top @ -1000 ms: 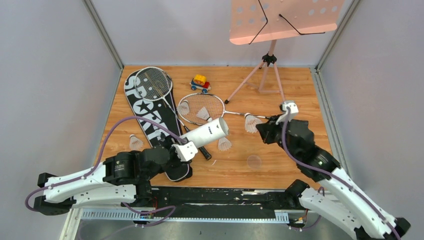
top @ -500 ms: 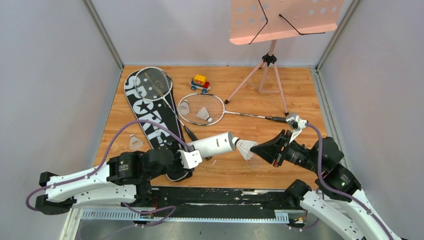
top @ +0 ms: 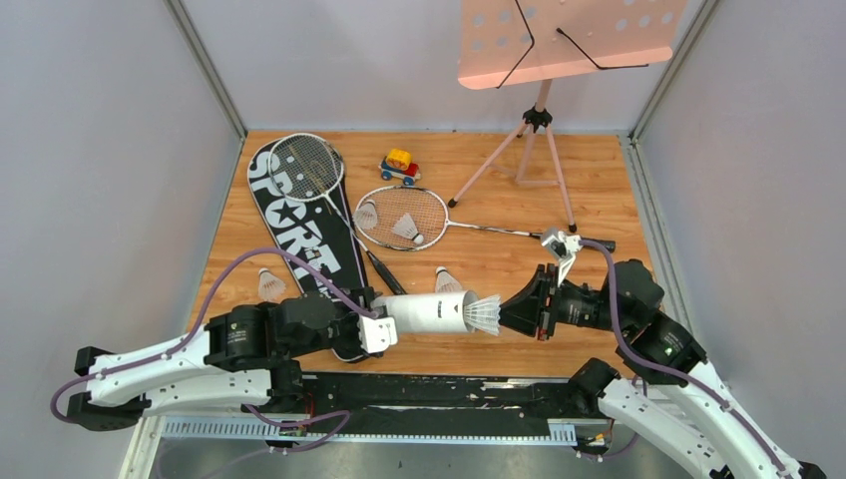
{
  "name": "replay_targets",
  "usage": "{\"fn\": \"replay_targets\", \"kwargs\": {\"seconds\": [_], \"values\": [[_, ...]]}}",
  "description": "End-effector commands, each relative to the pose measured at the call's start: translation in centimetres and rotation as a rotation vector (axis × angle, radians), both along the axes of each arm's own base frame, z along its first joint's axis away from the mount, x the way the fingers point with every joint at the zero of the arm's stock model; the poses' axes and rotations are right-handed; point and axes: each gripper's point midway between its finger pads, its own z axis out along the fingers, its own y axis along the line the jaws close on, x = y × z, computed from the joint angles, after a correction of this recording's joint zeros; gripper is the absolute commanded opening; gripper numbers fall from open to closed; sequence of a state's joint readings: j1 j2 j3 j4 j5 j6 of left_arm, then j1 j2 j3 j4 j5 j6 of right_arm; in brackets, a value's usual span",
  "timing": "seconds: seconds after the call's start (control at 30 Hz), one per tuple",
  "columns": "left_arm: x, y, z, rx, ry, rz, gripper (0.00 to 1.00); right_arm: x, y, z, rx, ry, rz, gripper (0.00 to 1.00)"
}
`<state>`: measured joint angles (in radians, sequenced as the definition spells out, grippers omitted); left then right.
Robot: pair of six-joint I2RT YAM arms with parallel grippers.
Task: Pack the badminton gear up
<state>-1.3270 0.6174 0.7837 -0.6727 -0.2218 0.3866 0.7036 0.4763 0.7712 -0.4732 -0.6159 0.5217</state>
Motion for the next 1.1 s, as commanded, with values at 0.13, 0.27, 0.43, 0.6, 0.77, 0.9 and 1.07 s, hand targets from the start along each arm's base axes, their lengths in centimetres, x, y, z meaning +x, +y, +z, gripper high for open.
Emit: {"fn": "replay_targets", "kwargs": {"seconds": [0.13, 0.27, 0.43, 0.6, 0.77, 0.9, 1.07], "values": [[-0.3, -1.6, 2.4, -0.039, -0.044, -0.077, 0.64, 0.6, 0.7, 1.8, 0.065, -0.008, -0.007, 0.08], [-0.1, -1.8, 1.7, -0.026, -0.043, -0.072, 0.64, 0.9, 1.0, 1.7, 0.092, 0.014, -0.011, 0.28], [0.1, -1.8, 1.7, -0.041, -0.042, -0.056, 0.64, 1.8, 1.4, -0.9, 0.065, 0.065, -0.038, 0.42], [0.2, -1.2, 1.6, -0.059, -0.05, -0.034, 0.64, 2.1, 1.3, -1.3, 0.071, 0.063, -0.059, 0.55], [0.2, -0.8, 1.9, -0.085, -0.052, -0.022, 0.64, 2.5, 1.8, -1.9, 0.071, 0.074, -0.052, 0.64], [0.3, -0.5, 1.8, -0.09, -0.054, -0.014, 0.64, 2.5, 2.2, -1.8, 0.072, 0.091, -0.034, 0.65], [0.3, -0.5, 1.8, -0.092, -0.052, -0.01, 0.64, 3.2, 2.1, -1.0, 0.091, 0.08, -0.081, 0.66]]}}
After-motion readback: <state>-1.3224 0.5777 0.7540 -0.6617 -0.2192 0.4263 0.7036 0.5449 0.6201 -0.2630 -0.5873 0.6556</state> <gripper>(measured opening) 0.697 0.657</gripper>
